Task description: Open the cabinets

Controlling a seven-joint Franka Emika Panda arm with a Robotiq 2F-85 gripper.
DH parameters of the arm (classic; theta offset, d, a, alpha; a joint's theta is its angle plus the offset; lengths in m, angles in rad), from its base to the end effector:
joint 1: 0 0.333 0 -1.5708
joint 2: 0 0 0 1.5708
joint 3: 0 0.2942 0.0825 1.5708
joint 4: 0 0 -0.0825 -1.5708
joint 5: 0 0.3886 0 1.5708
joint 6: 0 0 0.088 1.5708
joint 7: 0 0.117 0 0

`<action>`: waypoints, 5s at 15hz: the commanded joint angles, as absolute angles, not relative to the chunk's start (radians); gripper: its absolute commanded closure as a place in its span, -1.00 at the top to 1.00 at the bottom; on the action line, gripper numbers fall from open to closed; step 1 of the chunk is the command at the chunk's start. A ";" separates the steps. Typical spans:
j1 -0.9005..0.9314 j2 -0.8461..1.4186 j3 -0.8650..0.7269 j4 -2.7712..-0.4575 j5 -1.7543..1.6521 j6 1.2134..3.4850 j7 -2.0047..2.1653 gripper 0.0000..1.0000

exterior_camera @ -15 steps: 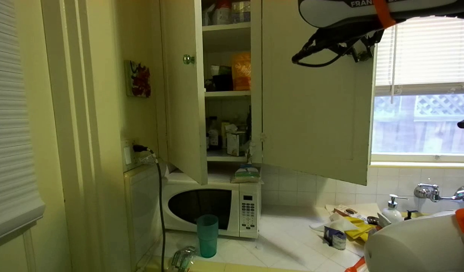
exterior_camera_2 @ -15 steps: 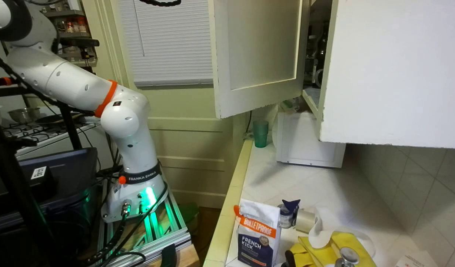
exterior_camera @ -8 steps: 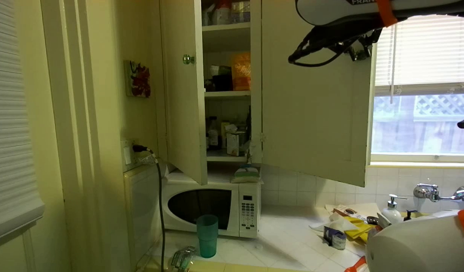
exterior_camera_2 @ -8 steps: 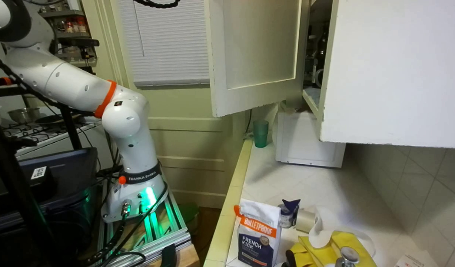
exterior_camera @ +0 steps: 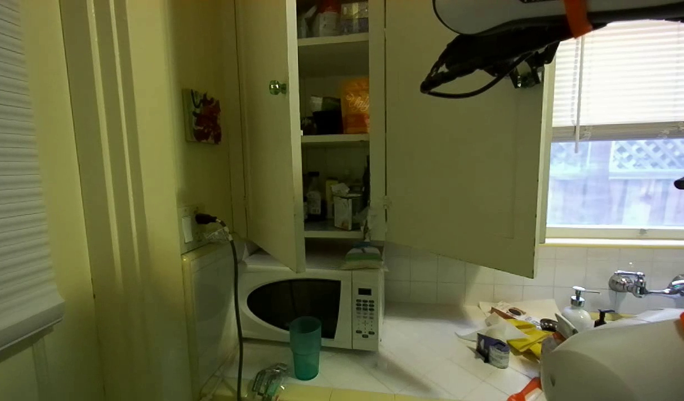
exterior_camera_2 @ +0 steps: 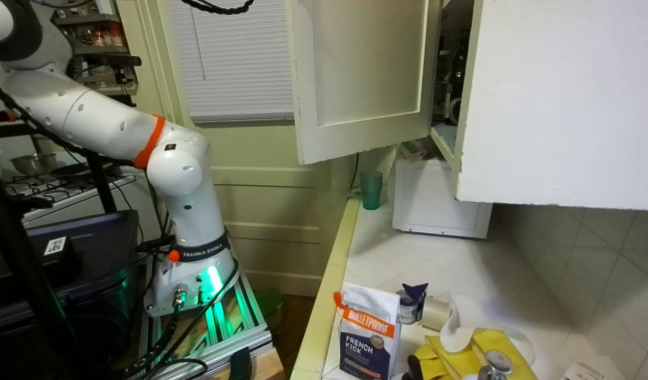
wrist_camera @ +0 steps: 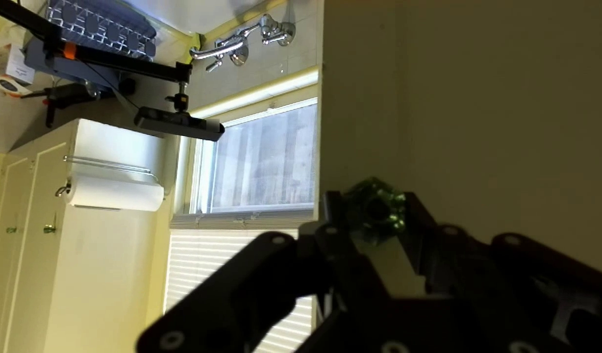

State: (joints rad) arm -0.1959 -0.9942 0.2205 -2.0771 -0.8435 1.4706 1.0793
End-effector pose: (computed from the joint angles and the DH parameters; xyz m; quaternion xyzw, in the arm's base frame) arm 0.2126 -0.0263 0.7868 0.6631 -0.5510 0.3863 0.3278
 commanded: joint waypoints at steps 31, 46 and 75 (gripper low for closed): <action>-0.005 -0.981 0.265 -2.193 -0.786 1.600 1.647 -0.84; 0.048 -1.002 0.290 -2.222 -0.798 1.626 1.842 -0.84; 0.145 -0.998 0.332 -2.235 -0.796 1.678 2.142 -0.84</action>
